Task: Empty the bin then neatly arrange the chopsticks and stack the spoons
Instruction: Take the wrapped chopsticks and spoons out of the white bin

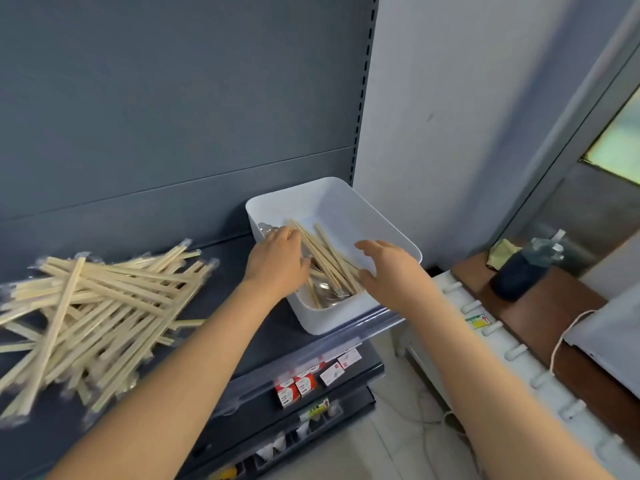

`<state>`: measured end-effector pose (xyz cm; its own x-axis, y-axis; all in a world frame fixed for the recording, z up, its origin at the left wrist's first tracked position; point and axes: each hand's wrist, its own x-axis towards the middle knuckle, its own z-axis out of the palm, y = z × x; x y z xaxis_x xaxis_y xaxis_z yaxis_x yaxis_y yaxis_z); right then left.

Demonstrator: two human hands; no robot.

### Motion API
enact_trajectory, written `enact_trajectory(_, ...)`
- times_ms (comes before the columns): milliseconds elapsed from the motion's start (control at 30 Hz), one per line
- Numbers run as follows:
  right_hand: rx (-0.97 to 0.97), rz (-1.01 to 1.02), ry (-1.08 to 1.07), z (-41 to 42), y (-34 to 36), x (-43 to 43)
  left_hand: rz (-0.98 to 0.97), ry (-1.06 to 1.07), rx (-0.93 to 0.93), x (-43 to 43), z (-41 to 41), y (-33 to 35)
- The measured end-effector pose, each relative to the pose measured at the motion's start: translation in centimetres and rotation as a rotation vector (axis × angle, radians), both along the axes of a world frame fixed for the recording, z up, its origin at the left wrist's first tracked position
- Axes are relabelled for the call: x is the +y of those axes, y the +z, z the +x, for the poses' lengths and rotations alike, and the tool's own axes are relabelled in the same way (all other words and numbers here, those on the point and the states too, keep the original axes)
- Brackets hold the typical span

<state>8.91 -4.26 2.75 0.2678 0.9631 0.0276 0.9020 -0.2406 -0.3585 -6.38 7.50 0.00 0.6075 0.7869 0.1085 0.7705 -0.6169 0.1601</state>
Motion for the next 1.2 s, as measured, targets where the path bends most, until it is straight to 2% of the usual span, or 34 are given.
enact_trajectory(200, 0.07, -0.156, 0.157, 3.8, -0.8, 4.7, -0.134, 0.064, 0.104, 1.2, 3.4, -0.4)
enact_trajectory(367, 0.161, -0.287, 0.312, 4.5, -3.9, 9.9, -0.41, 0.121, 0.155, 4.5, 5.9, -2.6)
enact_trajectory(533, 0.153, -0.376, 0.388, 5.6, -6.9, 15.2, -0.579, 0.24, -0.008, 7.4, 7.8, -4.7)
enact_trajectory(633, 0.038, -0.364, 0.42, 6.9, -8.2, 17.8, -0.579, 0.296, -0.12, 8.2, 7.4, -5.1)
enact_trajectory(733, -0.038, -0.381, 0.486, 7.7, -8.5, 19.4, -0.437, 0.441, -0.292, 8.4, 7.0, -5.2)
enact_trajectory(800, -0.013, -0.31, 0.545, 8.1, -8.2, 20.5, -0.39, 0.473, -0.453, 8.7, 7.1, -5.2)
enact_trajectory(833, 0.079, -0.24, 0.584, 8.1, -8.0, 20.8, -0.378, 0.48, -0.559, 8.9, 7.3, -5.1)
enact_trajectory(900, 0.411, -0.174, 0.649, 7.5, -7.1, 20.9, -0.341, 0.558, -0.815, 9.0, 7.4, -4.9)
enact_trajectory(1000, 0.813, -0.371, 0.601, 6.8, -6.2, 20.4, -0.349, 0.765, -1.252, 8.8, 7.6, -3.8)
enact_trajectory(1033, 0.858, -0.43, 0.562, 6.9, -6.3, 20.3, -0.398, 0.818, -1.403, 8.6, 7.8, -3.6)
enact_trajectory(1067, 0.848, -0.457, 0.53, 7.0, -6.6, 20.4, -0.406, 0.858, -1.475, 8.4, 8.1, -3.5)
enact_trajectory(1100, 0.784, -0.429, 0.509, 7.2, -7.1, 20.7, -0.349, 0.892, -1.358, 8.3, 8.0, -4.1)
enact_trajectory(1200, 0.493, -0.334, 0.584, 7.9, -8.1, 21.7, -0.203, 0.866, -0.619, 7.5, 8.3, -6.9)
